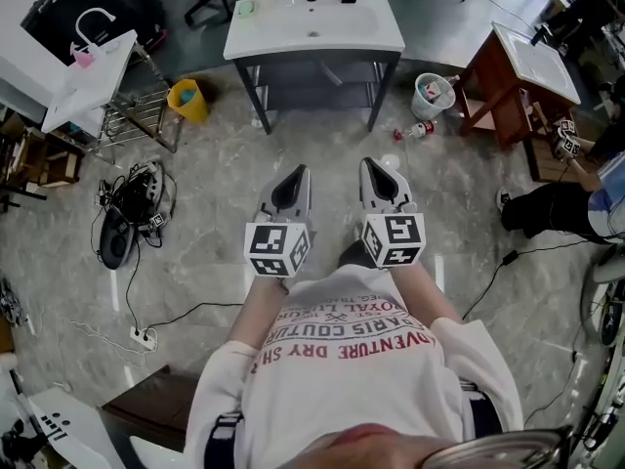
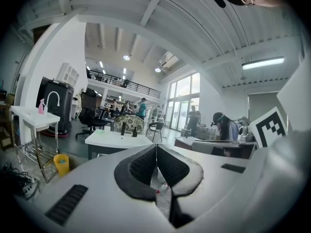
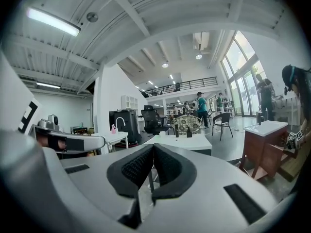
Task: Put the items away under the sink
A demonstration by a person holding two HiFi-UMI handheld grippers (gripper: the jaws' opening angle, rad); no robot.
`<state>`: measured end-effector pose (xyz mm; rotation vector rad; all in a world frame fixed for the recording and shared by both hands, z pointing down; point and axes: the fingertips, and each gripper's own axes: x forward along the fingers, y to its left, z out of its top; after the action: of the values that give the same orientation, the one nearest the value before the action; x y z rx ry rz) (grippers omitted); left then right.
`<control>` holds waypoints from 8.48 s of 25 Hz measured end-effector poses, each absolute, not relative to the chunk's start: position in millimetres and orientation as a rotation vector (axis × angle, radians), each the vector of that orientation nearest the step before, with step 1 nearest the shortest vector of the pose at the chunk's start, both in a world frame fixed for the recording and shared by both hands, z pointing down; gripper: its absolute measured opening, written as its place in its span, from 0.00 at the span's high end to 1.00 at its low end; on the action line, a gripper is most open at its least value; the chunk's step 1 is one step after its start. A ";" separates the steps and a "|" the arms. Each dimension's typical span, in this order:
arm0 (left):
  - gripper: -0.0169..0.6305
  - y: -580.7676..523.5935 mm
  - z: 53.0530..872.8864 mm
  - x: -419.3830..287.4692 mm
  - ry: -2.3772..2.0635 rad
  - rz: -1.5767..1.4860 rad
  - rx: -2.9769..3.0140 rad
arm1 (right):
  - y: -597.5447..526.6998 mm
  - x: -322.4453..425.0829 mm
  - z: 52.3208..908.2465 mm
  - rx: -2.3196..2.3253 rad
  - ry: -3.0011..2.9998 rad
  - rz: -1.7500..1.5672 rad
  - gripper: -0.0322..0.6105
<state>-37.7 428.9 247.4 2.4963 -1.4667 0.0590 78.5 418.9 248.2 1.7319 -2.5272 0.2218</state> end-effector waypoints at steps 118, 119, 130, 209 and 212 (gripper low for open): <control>0.94 -424.6 450.7 -5.5 -1.346 0.356 2.218 | -526.5 171.9 518.2 1.782 -2.010 0.404 0.35; 0.94 -424.0 450.9 -4.7 -1.346 0.358 2.216 | -526.7 172.7 518.8 1.774 -2.010 0.411 0.35; 0.94 -411.1 449.7 -2.0 -1.331 0.379 2.229 | -519.3 172.8 515.3 1.714 -2.107 0.453 0.37; 0.94 -50.3 662.6 -139.6 -1.807 0.183 2.155 | -86.8 -12.4 730.5 1.150 -2.524 0.310 0.37; 0.94 -66.7 703.0 -148.2 -1.831 0.189 2.168 | -107.1 -19.7 775.2 1.146 -2.539 0.290 0.37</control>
<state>-148.2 -66.7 703.0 2.1680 -1.8312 0.1893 -19.7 -107.1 775.2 1.1462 -2.5385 0.2904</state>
